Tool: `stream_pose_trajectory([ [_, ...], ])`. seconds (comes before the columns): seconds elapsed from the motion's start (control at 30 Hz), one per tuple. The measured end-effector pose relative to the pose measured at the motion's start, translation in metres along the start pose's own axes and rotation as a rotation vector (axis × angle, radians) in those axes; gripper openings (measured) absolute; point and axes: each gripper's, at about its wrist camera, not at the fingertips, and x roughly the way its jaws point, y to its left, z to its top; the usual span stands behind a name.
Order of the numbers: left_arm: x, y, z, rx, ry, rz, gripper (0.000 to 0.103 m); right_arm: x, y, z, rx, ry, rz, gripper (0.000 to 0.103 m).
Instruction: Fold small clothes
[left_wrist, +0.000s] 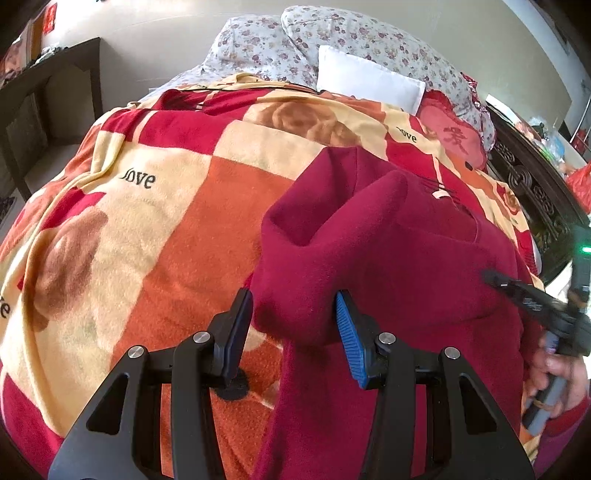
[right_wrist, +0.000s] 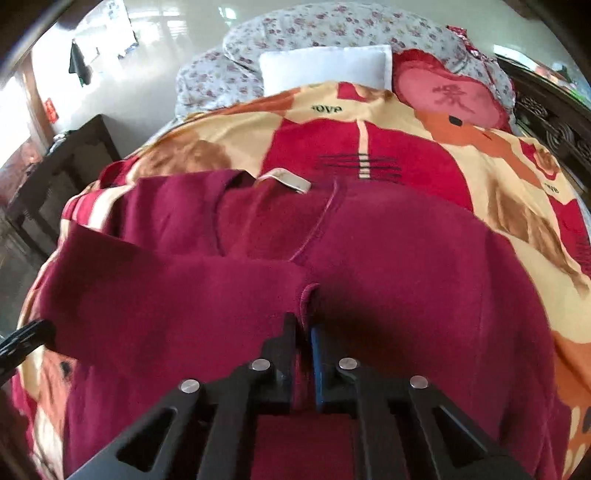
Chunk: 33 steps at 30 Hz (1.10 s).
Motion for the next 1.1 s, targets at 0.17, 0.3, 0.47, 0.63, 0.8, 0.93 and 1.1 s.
stream_pose_trajectory([
  [0.17,-0.001,-0.003,-0.001,-0.003,-0.021,0.003,0.046,-0.054,-0.038,0.001,0.051,-0.097,-0.131,0.005],
  [0.3,0.013,-0.008,-0.005,0.010,0.024,0.005,0.046,-0.036,-0.072,-0.007,0.114,0.030,-0.183,0.005],
  [0.47,0.024,-0.015,-0.011,0.040,0.044,0.029,0.046,-0.052,-0.070,-0.005,0.148,-0.016,-0.222,0.032],
  [0.63,0.044,-0.003,-0.014,0.004,0.088,0.053,0.046,-0.044,0.002,0.032,0.021,-0.046,0.118,0.044],
  [0.8,0.048,0.004,-0.017,-0.035,0.091,0.029,0.046,0.002,0.095,0.060,-0.191,-0.025,0.303,0.044],
  [0.93,0.048,0.005,-0.018,-0.032,0.088,0.021,0.048,0.051,0.148,0.075,-0.261,0.055,0.379,0.036],
  [1.1,0.050,0.013,-0.019,-0.059,0.087,-0.016,0.050,0.105,0.173,0.084,-0.260,0.137,0.370,0.036],
])
